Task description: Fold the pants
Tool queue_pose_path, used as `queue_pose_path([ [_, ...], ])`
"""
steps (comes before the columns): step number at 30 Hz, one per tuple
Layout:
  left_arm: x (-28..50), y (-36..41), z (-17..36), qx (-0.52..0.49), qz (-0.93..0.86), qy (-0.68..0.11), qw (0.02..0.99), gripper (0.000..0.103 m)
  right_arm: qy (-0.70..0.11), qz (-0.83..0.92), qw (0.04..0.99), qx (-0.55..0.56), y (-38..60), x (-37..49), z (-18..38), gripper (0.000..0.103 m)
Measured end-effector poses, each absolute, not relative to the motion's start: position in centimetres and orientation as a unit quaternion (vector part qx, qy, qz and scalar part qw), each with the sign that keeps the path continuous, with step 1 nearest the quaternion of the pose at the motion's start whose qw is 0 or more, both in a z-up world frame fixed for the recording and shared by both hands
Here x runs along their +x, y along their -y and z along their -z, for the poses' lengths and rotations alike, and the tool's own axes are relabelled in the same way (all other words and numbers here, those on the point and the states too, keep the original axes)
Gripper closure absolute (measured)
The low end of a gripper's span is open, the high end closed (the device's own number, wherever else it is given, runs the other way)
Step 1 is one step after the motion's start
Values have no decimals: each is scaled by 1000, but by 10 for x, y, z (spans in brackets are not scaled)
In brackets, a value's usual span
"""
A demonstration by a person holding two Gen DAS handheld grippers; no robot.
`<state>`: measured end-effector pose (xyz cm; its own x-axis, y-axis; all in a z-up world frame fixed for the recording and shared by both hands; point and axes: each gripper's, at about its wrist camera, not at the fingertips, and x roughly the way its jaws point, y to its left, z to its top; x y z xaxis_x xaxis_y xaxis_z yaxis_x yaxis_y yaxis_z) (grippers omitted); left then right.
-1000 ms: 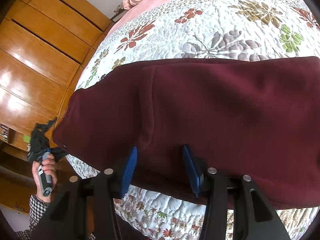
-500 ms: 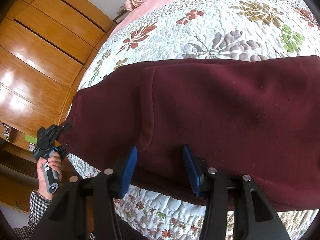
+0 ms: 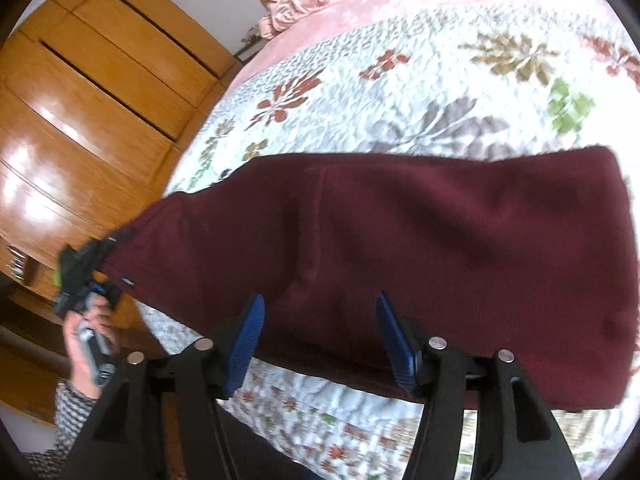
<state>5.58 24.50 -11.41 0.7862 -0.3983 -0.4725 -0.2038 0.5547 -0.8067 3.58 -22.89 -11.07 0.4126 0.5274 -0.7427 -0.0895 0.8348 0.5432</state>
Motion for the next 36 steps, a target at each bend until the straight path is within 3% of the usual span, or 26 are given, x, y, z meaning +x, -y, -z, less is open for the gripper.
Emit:
queue_pose_path([
  [10, 52, -152, 53, -325, 134, -314, 882, 82, -486, -161, 820, 255, 270, 26, 101, 44],
  [17, 44, -73, 39, -212, 160, -333, 905, 81, -483, -153, 822, 259, 280, 21, 103, 44],
  [36, 62, 14, 101, -92, 196, -427, 878, 79, -485, -139, 820, 271, 300, 14, 112, 43],
])
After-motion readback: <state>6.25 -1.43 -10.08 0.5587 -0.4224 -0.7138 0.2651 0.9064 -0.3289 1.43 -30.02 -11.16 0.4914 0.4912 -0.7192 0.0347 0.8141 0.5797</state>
